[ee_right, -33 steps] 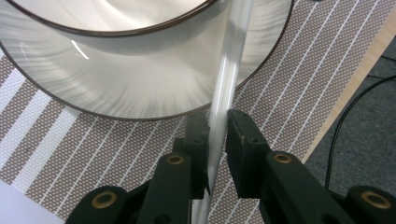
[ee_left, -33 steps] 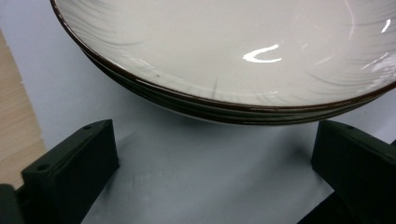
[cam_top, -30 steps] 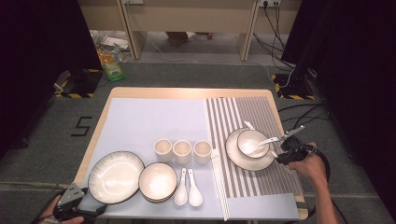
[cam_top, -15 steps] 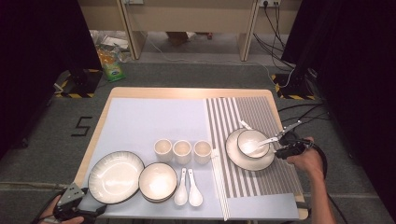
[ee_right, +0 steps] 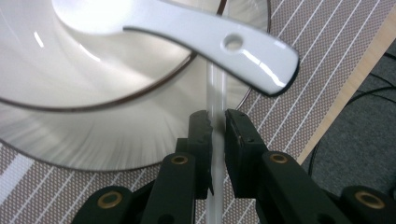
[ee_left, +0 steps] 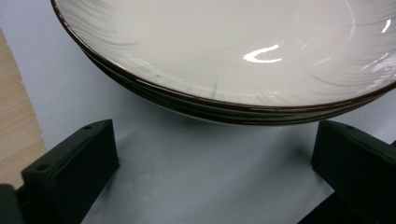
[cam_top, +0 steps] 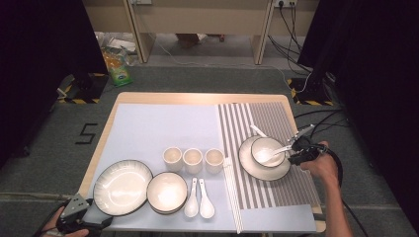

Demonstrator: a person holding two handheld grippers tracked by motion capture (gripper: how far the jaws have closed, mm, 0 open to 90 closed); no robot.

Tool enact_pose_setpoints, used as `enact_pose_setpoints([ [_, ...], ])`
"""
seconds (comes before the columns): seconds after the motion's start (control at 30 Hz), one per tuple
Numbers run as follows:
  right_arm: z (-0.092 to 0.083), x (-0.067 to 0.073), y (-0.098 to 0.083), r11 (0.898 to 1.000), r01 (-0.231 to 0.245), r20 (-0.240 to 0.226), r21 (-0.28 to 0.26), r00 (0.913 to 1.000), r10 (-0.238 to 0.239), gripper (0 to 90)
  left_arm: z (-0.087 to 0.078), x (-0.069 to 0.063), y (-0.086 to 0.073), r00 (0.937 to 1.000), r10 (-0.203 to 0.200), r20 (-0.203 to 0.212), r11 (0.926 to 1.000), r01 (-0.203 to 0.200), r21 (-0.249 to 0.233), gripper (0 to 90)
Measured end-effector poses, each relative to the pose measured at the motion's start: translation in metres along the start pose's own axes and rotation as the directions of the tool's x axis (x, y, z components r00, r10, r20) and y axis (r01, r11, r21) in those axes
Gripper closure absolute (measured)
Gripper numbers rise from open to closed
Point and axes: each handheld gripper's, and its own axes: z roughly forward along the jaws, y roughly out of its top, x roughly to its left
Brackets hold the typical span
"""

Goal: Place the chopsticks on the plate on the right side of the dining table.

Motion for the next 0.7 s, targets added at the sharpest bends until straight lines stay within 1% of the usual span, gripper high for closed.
enact_pose_setpoints([
  [0.17, 0.001, -0.0003, 0.0035, 1.0, 0.01, 0.009, 0.008, 0.9999, -0.01, 80.7, 0.0, 0.0, 0.0, 1.0, 0.0, 0.0, 1.0, 0.0, 0.0, 0.0],
  [0.27, 0.0013, -0.0002, 0.0043, 1.0, 0.006, 0.015, 0.006, 0.9999, -0.006, 80.6, 0.0, 0.0001, 0.0, 1.0, 0.0, 0.001, 1.0, 0.0, 0.0, 0.0],
  [0.4, 0.0012, 0.0007, 0.0052, 1.0, -0.002, 0.011, 0.007, 0.9999, 0.002, 80.3, 0.0, 0.0, -0.0001, 1.0, -0.001, 0.002, 1.0, 0.001, -0.001, 0.0],
  [0.57, 0.0002, 0.001, 0.0031, 1.0, -0.017, 0.013, 0.002, 0.9998, 0.017, 75.7, 0.0, 0.0, -0.0001, 1.0, -0.001, 0.002, 1.0, 0.001, -0.001, 0.0],
  [0.6, -0.0009, 0.0002, 0.0015, 1.0, -0.014, 0.016, -0.008, 0.9998, 0.014, 74.9, 0.0, 0.0, -0.0001, 1.0, -0.001, 0.002, 1.0, 0.001, -0.001, 0.0],
  [0.63, -0.0023, 0.0001, 0.0003, 1.0, -0.022, 0.014, -0.004, 0.9997, 0.022, 74.3, 0.0, 0.0, -0.0001, 1.0, -0.001, 0.002, 1.0, 0.001, -0.001, 0.0],
  [0.7, -0.0064, -0.0012, -0.0045, 0.999, -0.033, 0.014, -0.014, 0.9994, 0.033, 71.6, 0.0, 0.0, -0.0001, 1.0, -0.001, 0.002, 1.0, 0.001, -0.001, 0.0],
])
